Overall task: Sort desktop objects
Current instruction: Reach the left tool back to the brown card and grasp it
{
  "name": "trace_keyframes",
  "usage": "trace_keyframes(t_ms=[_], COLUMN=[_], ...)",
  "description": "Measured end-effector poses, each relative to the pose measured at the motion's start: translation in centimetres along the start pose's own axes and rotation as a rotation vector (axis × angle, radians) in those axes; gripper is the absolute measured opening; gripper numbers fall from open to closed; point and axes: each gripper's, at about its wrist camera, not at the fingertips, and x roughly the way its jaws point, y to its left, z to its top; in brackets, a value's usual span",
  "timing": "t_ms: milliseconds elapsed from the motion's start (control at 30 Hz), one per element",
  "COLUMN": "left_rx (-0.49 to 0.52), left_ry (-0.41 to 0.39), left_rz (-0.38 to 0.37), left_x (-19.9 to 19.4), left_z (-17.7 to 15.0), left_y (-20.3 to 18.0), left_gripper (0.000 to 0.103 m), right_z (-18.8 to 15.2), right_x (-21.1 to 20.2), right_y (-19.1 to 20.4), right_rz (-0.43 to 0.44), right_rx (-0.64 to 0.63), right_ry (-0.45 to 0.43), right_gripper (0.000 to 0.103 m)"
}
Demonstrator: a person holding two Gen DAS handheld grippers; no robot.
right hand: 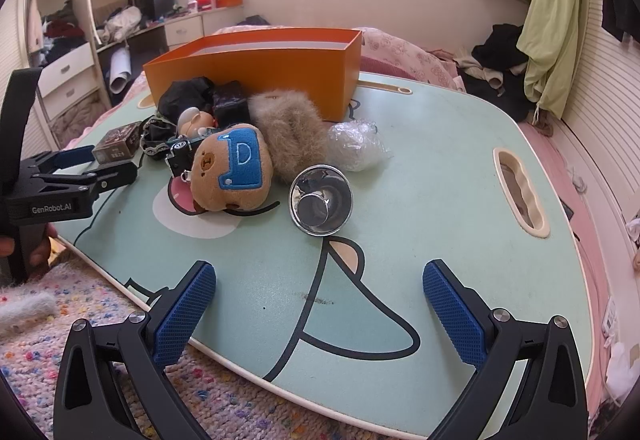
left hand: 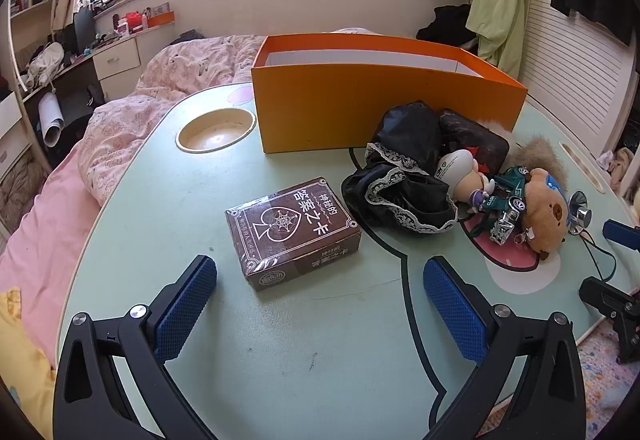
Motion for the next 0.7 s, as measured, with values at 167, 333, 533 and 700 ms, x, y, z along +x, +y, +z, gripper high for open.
trace_keyframes(t_ms=[167,333,533,700], left_rx=[-0.036,-0.081,-0.113,-0.114], left_ry=[0.013,-0.041,0.005,0.053], left_rz=[0.014,-0.083,-0.024,-0.021], left_x=[-0.3,-2.2,-0.6,1.0], left_z=[0.1,0.5,2.0,2.5], left_y=[0.6,2.8,3.9,3.5], left_gripper=[0.103,0.103,0.103,0.103], right_z=[0.0,0.0,0.0,0.0], right_x=[0.0,0.0,0.0,0.0], right_y=[0.0,0.0,0.0,0.0], right_rz=[0.001,0.0,0.001,0.0], right_rx=[0.001,0.0,0.0,0.0], right_ry=[0.0,0.0,0.0,0.0], right_gripper=[0.103,0.103,0.103,0.103])
